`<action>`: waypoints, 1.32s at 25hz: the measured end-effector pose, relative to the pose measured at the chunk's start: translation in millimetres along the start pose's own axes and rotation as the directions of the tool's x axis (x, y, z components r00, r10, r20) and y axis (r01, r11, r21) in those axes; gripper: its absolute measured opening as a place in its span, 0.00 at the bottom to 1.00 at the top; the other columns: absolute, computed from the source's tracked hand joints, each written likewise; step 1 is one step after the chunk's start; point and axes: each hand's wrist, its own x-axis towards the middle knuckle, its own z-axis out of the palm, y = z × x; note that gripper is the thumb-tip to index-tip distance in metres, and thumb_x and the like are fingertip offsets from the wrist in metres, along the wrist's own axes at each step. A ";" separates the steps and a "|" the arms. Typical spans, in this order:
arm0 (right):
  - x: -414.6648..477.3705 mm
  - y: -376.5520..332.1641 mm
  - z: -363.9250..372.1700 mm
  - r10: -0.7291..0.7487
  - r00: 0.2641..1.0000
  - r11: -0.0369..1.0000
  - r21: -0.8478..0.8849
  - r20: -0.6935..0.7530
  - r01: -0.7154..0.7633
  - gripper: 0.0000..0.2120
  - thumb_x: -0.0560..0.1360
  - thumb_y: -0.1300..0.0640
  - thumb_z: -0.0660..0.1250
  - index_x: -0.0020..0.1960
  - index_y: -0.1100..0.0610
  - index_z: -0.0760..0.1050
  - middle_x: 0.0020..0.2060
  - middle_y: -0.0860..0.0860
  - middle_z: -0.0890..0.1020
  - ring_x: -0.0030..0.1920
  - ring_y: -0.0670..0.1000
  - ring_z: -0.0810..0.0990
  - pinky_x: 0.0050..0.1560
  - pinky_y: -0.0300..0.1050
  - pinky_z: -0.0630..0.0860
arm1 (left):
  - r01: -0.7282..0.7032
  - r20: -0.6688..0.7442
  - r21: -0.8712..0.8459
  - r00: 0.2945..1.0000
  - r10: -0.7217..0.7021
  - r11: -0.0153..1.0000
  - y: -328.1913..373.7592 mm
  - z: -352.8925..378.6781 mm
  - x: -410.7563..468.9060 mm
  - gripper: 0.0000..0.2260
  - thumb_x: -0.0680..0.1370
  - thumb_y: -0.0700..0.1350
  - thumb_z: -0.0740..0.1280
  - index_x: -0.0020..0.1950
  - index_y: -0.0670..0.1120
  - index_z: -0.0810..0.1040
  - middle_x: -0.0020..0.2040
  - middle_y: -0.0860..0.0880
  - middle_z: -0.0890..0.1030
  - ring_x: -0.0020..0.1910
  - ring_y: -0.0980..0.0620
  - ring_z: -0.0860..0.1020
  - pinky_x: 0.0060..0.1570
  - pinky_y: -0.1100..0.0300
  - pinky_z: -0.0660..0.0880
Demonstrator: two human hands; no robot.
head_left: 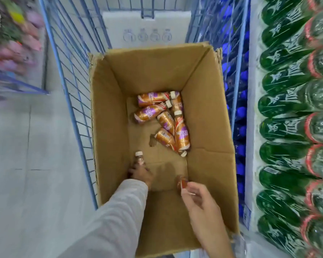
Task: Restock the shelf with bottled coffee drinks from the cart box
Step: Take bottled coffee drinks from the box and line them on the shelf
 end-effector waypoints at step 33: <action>-84.9 -61.3 21.5 -0.041 0.966 0.751 0.630 -0.254 0.197 0.29 0.63 0.49 0.83 0.58 0.52 0.75 0.46 0.50 0.87 0.47 0.51 0.86 0.52 0.52 0.83 | -0.323 0.096 -0.779 0.785 0.612 0.537 -57.0 -196.5 -261.6 0.14 0.73 0.51 0.75 0.55 0.55 0.77 0.47 0.48 0.80 0.39 0.48 0.81 0.43 0.44 0.83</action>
